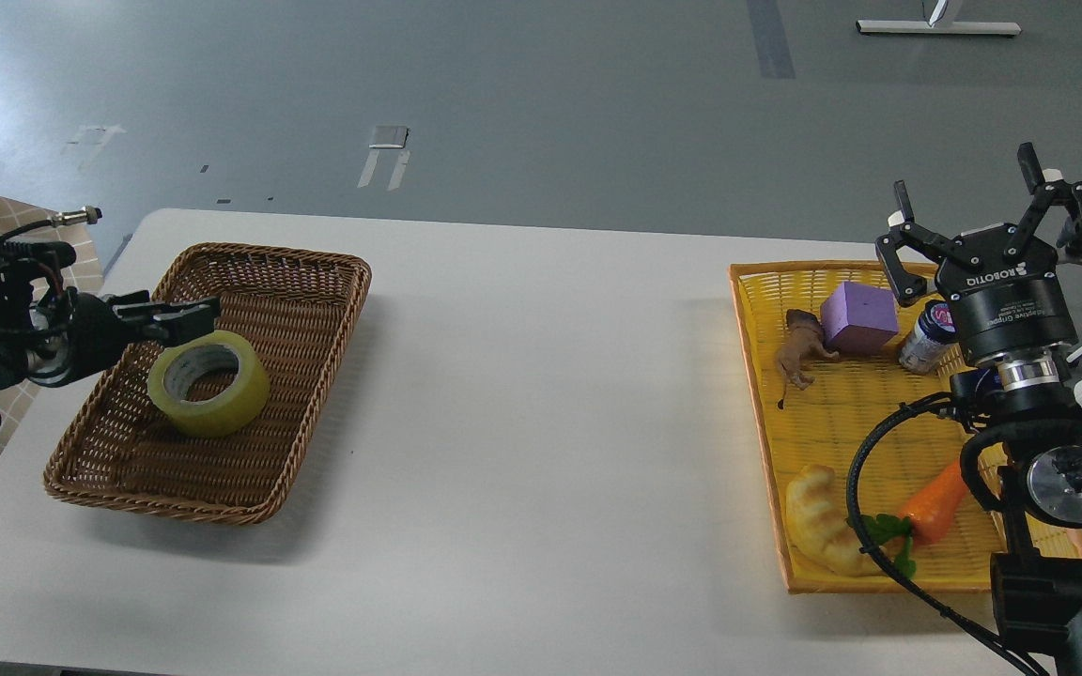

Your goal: Place and transfer tape with both arms

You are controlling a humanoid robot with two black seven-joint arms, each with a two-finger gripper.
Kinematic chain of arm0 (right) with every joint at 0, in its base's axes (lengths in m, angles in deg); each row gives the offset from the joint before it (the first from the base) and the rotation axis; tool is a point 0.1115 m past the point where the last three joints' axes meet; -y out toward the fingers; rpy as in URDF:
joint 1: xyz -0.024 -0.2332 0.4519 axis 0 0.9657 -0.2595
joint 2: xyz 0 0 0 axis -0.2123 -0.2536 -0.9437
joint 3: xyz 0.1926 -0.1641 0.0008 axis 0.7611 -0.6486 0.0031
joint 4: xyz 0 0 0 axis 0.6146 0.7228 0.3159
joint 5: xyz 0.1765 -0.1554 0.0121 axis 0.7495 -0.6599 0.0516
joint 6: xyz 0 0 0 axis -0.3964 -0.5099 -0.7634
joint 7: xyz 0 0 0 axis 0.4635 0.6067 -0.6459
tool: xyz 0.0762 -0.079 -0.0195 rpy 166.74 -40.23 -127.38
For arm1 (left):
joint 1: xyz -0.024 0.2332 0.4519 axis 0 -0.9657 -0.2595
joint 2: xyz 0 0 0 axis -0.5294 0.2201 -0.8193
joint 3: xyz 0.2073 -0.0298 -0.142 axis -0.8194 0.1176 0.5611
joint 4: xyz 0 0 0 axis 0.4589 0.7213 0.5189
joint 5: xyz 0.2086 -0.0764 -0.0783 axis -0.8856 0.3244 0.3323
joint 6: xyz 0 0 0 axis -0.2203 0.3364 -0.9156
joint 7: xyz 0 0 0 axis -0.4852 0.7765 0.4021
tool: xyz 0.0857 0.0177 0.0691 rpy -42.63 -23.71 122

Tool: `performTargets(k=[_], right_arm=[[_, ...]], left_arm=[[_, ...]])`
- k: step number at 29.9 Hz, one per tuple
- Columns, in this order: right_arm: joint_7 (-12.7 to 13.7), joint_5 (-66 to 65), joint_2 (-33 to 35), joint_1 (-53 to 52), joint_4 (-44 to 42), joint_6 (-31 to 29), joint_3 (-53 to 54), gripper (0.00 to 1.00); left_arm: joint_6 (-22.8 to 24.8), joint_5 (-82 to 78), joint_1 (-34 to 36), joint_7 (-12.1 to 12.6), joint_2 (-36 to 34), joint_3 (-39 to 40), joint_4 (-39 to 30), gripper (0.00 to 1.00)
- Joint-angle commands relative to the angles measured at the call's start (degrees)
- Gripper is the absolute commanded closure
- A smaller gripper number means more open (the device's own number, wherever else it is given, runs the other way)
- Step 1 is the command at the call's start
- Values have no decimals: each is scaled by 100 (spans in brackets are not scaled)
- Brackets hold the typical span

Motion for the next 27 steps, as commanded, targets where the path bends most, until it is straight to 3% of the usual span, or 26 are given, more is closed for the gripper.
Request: performTargets(k=[1, 5, 11, 27], right_arm=[[1, -2, 0, -39, 0, 0, 0, 0], [19, -11, 0, -100, 26, 0, -18, 0], [28, -37, 0, -267, 26, 0, -9, 0], [28, -107, 220, -873, -131, 0, -123, 0]], left_arm=[[402, 1192, 514, -18, 6, 110, -3, 5], [1060, 3684, 867, -167, 94, 592, 15, 3], [1729, 5587, 884, -502, 655, 1102, 50, 2], [1747, 6873, 542, -511, 2958, 2518, 6, 2]])
